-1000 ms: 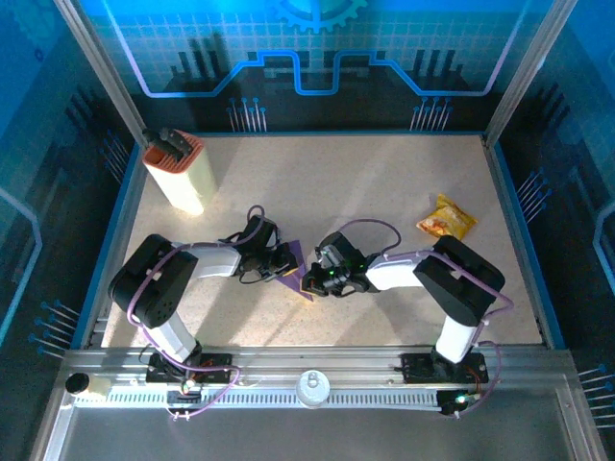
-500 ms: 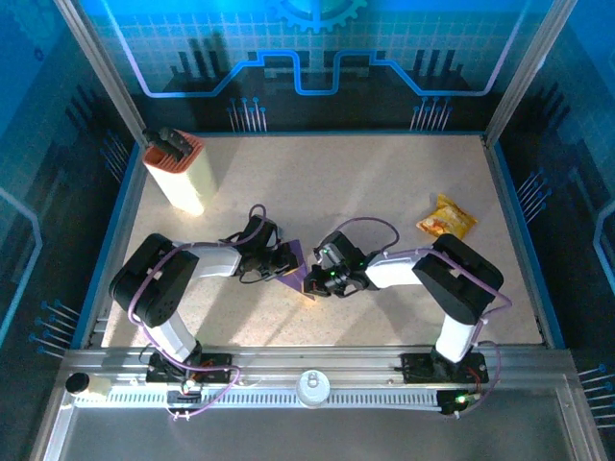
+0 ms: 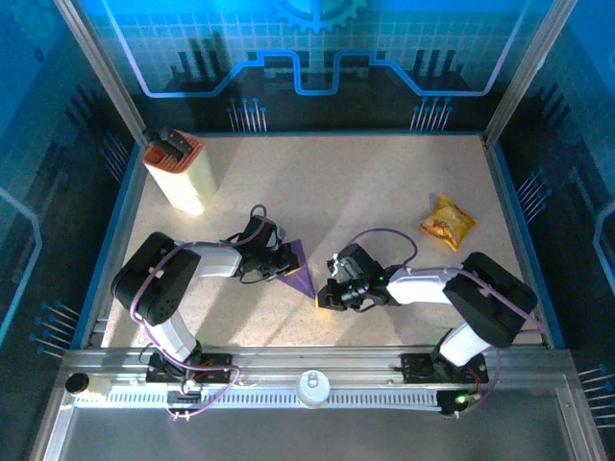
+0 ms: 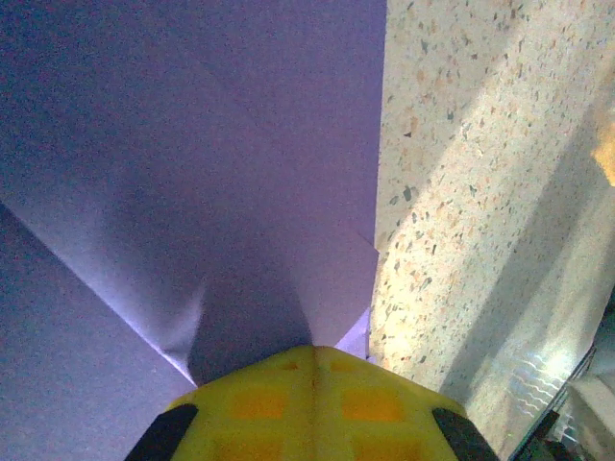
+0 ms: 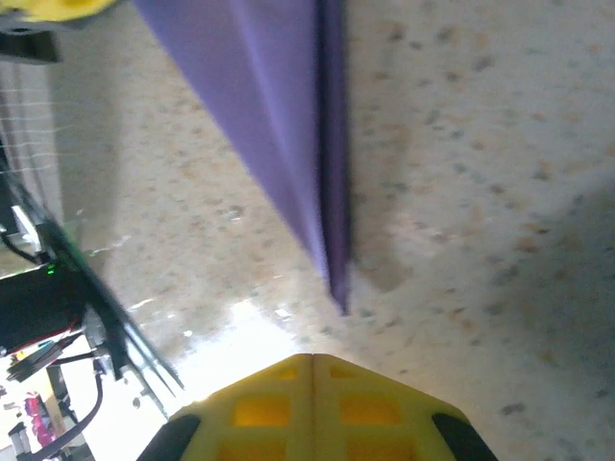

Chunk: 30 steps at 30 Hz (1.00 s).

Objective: Fold a paper plane with a square sheet of paper (pick it up from the middle)

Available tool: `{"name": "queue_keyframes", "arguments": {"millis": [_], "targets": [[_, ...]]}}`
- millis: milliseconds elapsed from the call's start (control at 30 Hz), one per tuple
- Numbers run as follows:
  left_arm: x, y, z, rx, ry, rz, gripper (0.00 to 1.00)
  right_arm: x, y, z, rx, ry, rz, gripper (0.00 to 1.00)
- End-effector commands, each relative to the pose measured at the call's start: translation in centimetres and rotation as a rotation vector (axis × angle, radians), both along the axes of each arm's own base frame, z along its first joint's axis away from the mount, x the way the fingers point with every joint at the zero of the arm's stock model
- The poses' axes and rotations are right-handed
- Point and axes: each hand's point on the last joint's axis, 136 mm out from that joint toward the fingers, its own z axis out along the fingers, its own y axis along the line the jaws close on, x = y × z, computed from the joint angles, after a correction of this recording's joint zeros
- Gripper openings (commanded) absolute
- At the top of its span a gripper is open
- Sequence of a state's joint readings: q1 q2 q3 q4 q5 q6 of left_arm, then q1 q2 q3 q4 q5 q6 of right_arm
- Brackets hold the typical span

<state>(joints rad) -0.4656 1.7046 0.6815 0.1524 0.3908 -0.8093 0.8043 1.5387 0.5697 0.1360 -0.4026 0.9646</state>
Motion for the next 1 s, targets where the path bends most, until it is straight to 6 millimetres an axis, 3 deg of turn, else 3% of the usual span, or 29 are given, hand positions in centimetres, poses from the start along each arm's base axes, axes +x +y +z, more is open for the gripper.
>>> {"name": "queue_keyframes", "arguments": {"millis": [0, 133, 233, 367, 467, 767, 900, 967], "targets": [[-2.3, 2.3, -3.7, 0.106, 0.104, 0.016, 0.02, 1.0, 1.8, 2.5, 0.049, -0.022, 0.017, 0.00], [-2.2, 2.2, -3.5, 0.101, 0.100, 0.018, 0.02, 3.2, 3.3, 1.6, 0.008, -0.005, -0.007, 0.00], [-2.2, 2.2, -3.3, 0.100, 0.096, 0.015, 0.02, 4.5, 4.2, -0.1, -0.031, 0.020, -0.015, 0.00], [-2.4, 2.3, -3.3, 0.103, 0.097, 0.015, 0.02, 4.5, 3.4, -3.6, -0.088, 0.071, -0.024, 0.00], [-2.3, 2.3, -3.2, 0.104, 0.096, 0.017, 0.02, 3.0, 2.0, -5.0, -0.050, 0.113, -0.041, 0.00], [-2.2, 2.4, -3.6, 0.090, 0.104, 0.036, 0.02, -1.1, -1.1, -4.4, -0.051, 0.092, -0.006, 0.02], [-2.4, 2.1, -3.6, 0.073, 0.116, 0.038, 0.02, -2.0, -2.6, -4.1, -0.095, 0.091, -0.020, 0.02], [-2.4, 2.1, -3.4, 0.068, 0.115, 0.036, 0.02, -2.0, -2.8, -3.0, -0.087, 0.069, -0.037, 0.03]]}}
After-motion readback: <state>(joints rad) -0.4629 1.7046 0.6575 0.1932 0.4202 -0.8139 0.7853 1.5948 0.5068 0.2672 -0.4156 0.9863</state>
